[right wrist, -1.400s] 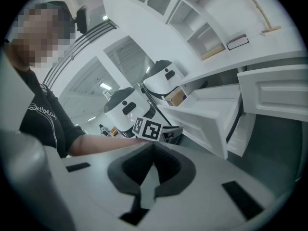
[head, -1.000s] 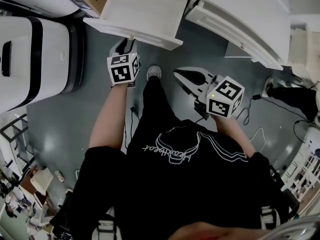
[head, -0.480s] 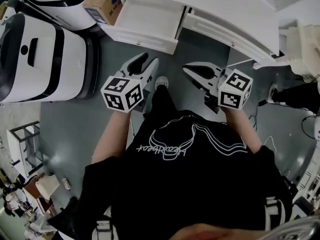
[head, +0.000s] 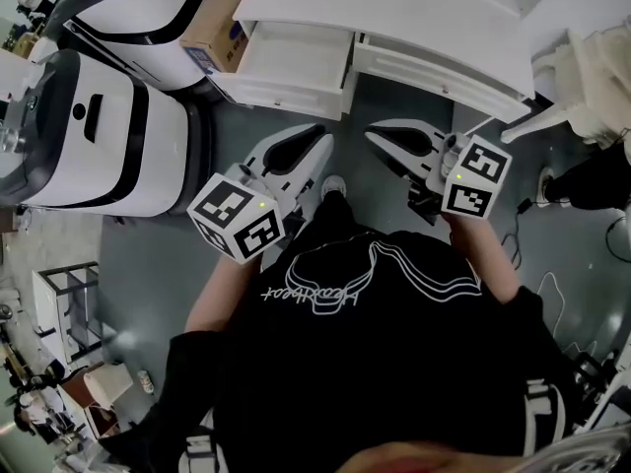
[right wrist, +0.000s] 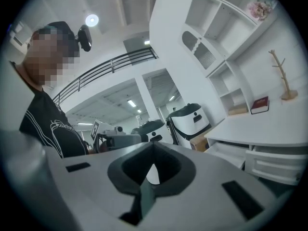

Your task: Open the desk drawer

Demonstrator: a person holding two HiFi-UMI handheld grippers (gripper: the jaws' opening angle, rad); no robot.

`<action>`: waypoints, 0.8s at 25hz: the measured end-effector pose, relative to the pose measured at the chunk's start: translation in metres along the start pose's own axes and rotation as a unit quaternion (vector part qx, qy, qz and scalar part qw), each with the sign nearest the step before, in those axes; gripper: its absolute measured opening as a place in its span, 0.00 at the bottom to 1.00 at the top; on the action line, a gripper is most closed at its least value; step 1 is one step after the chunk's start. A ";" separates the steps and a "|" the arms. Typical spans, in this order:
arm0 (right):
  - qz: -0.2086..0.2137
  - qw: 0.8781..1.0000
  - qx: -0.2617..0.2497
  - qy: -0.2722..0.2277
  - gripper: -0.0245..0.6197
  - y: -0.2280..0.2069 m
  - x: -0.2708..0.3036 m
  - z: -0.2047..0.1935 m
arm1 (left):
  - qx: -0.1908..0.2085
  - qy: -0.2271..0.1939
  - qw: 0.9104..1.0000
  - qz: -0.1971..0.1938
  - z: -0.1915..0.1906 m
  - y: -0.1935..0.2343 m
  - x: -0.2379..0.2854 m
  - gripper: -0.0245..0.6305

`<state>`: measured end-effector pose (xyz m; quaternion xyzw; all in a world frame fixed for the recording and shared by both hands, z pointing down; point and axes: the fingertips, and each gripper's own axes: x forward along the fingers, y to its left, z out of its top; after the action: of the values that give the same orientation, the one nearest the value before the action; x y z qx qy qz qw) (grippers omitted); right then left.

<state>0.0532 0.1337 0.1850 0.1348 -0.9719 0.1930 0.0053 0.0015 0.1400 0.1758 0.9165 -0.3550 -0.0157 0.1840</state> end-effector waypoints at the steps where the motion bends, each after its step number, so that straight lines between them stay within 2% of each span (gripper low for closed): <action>1: -0.002 1.000 -0.004 -0.004 0.05 0.003 -0.002 0.002 | 0.007 0.003 1.000 -0.003 0.000 -0.005 0.000 0.10; 3: -0.007 1.000 -0.009 -0.010 0.05 0.006 -0.003 0.006 | 0.011 0.009 1.000 -0.012 0.000 -0.010 0.000 0.05; 13: -0.027 0.999 -0.032 -0.018 0.05 0.011 -0.009 0.015 | 0.016 0.006 0.999 -0.030 0.001 -0.016 0.006 0.04; 20: -0.040 0.999 -0.019 -0.009 0.05 -0.002 -0.006 0.001 | -0.001 0.005 0.999 -0.033 -0.009 -0.006 0.012 0.04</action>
<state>0.0592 0.1335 0.1848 0.1747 -0.9693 0.1727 0.0070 0.0155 0.1390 0.1834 0.9274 -0.3236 -0.0174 0.1866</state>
